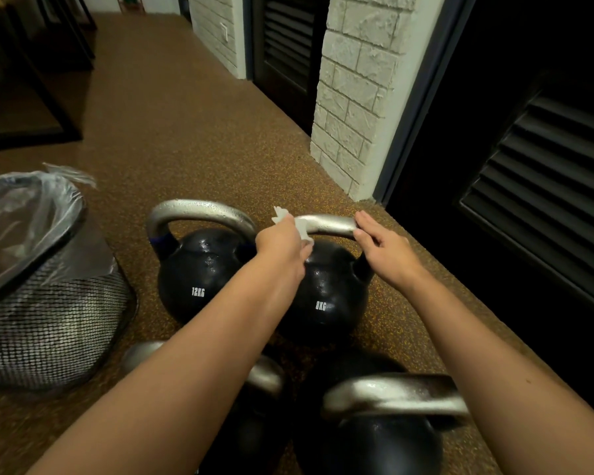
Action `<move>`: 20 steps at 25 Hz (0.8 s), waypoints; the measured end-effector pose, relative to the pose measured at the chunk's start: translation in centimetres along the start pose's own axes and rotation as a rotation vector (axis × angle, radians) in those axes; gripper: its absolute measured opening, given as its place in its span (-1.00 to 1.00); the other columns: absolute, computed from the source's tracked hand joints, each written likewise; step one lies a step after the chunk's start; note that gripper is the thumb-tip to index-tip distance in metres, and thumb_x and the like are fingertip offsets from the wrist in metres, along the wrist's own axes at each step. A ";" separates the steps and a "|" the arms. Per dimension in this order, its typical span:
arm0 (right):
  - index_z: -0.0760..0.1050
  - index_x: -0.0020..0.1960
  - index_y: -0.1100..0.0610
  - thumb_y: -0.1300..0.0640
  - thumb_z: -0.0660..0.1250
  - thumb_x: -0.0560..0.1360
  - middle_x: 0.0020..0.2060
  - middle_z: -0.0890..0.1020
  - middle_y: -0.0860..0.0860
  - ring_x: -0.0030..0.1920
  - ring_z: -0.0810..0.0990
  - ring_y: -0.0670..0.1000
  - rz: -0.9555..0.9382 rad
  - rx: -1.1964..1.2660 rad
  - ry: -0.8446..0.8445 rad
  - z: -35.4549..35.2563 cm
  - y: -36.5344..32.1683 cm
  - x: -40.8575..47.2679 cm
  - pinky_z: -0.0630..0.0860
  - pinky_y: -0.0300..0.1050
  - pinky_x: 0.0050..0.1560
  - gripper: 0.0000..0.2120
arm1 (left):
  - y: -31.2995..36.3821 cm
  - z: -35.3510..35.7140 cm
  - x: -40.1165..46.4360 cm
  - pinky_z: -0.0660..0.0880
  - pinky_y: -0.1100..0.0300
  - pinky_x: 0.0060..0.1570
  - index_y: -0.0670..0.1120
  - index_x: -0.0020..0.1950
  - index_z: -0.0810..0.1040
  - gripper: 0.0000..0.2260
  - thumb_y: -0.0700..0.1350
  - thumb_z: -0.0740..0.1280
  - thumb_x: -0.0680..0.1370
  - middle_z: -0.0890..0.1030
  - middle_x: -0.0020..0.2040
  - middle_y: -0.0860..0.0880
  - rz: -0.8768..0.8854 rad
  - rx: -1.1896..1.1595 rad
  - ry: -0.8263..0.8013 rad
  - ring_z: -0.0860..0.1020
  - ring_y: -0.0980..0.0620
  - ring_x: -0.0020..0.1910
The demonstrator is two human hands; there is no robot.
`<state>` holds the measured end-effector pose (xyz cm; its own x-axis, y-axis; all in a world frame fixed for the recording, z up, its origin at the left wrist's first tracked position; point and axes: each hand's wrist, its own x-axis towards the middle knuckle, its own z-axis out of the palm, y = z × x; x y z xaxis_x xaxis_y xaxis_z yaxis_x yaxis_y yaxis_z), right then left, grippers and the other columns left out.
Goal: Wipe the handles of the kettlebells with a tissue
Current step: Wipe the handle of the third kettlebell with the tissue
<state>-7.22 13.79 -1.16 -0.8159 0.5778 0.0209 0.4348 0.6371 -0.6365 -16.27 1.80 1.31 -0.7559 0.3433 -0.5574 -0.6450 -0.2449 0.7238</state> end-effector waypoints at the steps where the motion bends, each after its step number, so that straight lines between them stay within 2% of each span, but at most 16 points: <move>1: 0.21 0.47 -0.04 0.00 0.09 0.61 0.47 0.20 -0.15 0.48 0.16 -0.07 0.002 -0.001 0.001 0.1 0.0 0.0 0.02 0.02 0.51 -0.58 | 0.1 0.5 -0.1 0.45 0.03 0.22 -0.23 0.37 0.31 -0.68 -0.16 0.14 0.63 0.44 0.30 -0.25 -0.051 -0.131 -0.023 0.47 -0.21 0.26; 3: 0.22 0.46 -0.05 -0.01 0.09 0.61 0.47 0.20 -0.16 0.48 0.16 -0.08 0.006 0.005 0.002 0.2 0.0 0.1 0.01 0.00 0.51 -0.58 | 0.0 1.5 -0.5 0.32 0.00 0.35 -0.26 0.40 0.25 -0.67 -0.20 0.10 0.64 0.36 0.36 -0.28 -0.120 -0.308 -0.045 0.41 -0.22 0.32; 8: 0.24 0.46 -0.01 0.00 0.07 0.62 0.47 0.20 -0.14 0.48 0.15 -0.11 0.011 0.066 -0.006 0.1 0.1 0.2 0.00 0.01 0.51 -0.59 | -2.3 2.2 -0.6 0.21 0.00 0.39 -0.23 0.47 0.15 -0.61 -0.18 0.05 0.66 0.27 0.42 -0.32 -0.182 -0.338 -0.120 0.32 -0.23 0.39; 12: 0.22 0.46 -0.04 -0.06 0.06 0.61 0.48 0.18 -0.15 0.48 0.13 -0.11 0.029 0.068 -0.014 0.1 -0.2 0.1 -0.03 0.03 0.51 -0.57 | -0.7 0.3 1.0 0.15 -0.03 0.40 -0.27 0.46 0.16 -0.62 -0.22 0.04 0.64 0.27 0.42 -0.31 -0.196 -0.439 -0.047 0.29 -0.25 0.40; 16: 0.21 0.46 -0.04 -0.07 0.06 0.61 0.48 0.18 -0.15 0.48 0.13 -0.11 0.026 0.055 -0.006 0.1 -0.3 0.0 -0.03 -0.01 0.50 -0.57 | -1.0 0.0 -0.2 0.22 0.19 0.35 -0.36 0.44 0.14 -0.63 -0.24 0.00 0.66 0.25 0.44 -0.23 -0.214 -0.409 -0.069 0.24 -0.19 0.43; 18: 0.22 0.46 -0.04 -0.08 0.07 0.60 0.48 0.18 -0.15 0.48 0.14 -0.11 0.027 0.062 -0.008 0.1 -0.3 0.0 -0.02 0.02 0.51 -0.56 | -2.3 0.8 -0.4 0.16 0.07 0.42 -0.35 0.45 0.11 -0.61 -0.19 0.00 0.66 0.24 0.44 -0.31 -0.271 -0.518 -0.120 0.23 -0.22 0.43; 20: 0.23 0.46 -0.03 -0.08 0.08 0.60 0.48 0.19 -0.14 0.48 0.14 -0.11 0.029 0.075 -0.007 0.1 -0.2 0.0 0.00 0.07 0.51 -0.56 | -2.7 1.2 0.1 0.16 -0.06 0.42 -0.30 0.47 0.11 -0.60 -0.17 0.01 0.66 0.25 0.42 -0.34 -0.287 -0.563 -0.137 0.26 -0.27 0.41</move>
<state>-7.34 13.56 -1.11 -0.8061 0.5917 -0.0036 0.4290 0.5802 -0.6924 -14.45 3.59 -0.24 -0.5472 0.5696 -0.6133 -0.8077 -0.5516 0.2084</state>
